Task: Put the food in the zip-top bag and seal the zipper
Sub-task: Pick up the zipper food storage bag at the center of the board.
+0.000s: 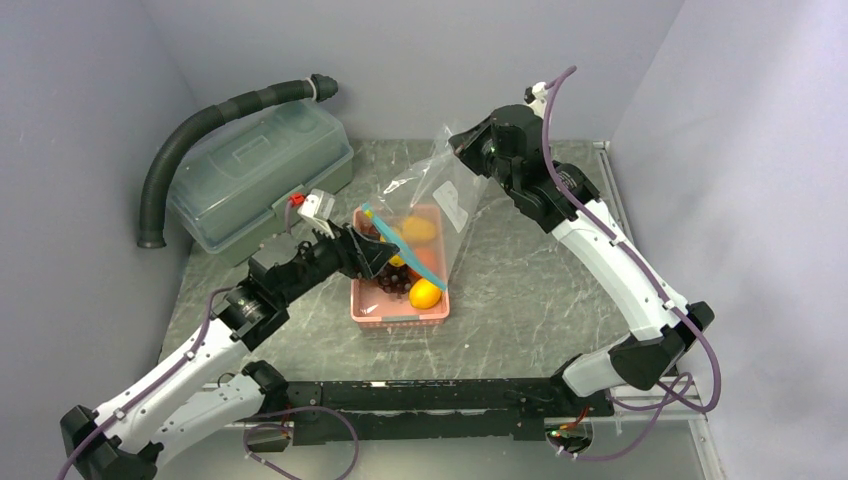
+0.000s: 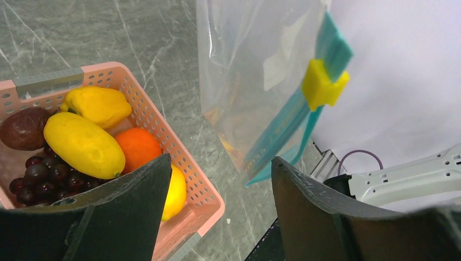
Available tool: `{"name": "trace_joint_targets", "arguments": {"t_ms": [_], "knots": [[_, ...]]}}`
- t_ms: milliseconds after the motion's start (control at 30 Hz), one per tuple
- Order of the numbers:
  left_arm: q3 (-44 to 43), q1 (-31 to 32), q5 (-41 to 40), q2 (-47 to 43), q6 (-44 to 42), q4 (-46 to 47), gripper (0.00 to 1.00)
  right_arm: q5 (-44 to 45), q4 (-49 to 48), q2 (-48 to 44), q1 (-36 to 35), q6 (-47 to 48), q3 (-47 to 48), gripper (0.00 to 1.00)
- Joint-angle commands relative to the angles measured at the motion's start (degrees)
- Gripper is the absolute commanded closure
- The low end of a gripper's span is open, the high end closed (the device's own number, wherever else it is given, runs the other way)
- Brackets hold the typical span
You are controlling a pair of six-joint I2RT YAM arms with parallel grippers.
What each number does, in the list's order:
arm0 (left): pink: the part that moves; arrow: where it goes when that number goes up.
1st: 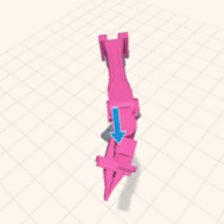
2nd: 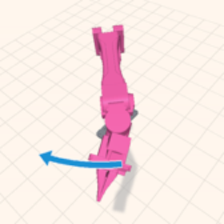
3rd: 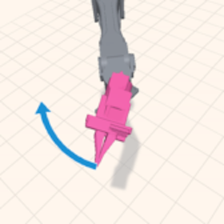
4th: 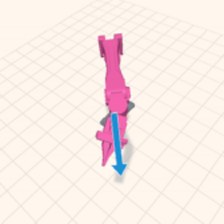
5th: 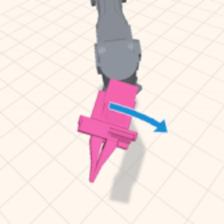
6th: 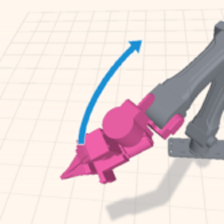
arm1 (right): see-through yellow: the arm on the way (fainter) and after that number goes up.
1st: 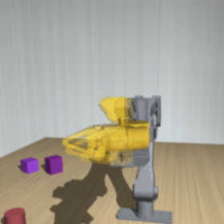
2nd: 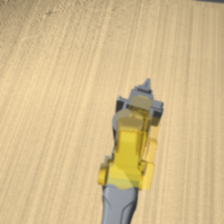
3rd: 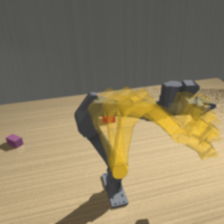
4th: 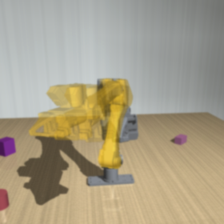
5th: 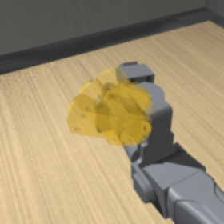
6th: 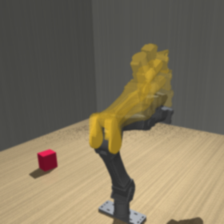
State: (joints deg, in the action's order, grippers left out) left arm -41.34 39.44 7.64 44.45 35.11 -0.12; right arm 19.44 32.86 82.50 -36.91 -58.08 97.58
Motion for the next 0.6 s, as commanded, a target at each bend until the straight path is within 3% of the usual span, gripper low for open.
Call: {"name": "trace_joint_targets", "arguments": {"t_ms": [0, 567], "knots": [[0.02, -0.13, -0.86, 0.52, -0.82, 3.77, 0.29, 1.04, -2.85, -0.24, -0.53, -0.73, 2.05, 1.00], [2.53, -0.12, -0.83, 3.83, 1.01, 10.08, 0.34, 2.05, -5.87, -1.53, -1.06, -6.19, -2.62, 1.00]]}}
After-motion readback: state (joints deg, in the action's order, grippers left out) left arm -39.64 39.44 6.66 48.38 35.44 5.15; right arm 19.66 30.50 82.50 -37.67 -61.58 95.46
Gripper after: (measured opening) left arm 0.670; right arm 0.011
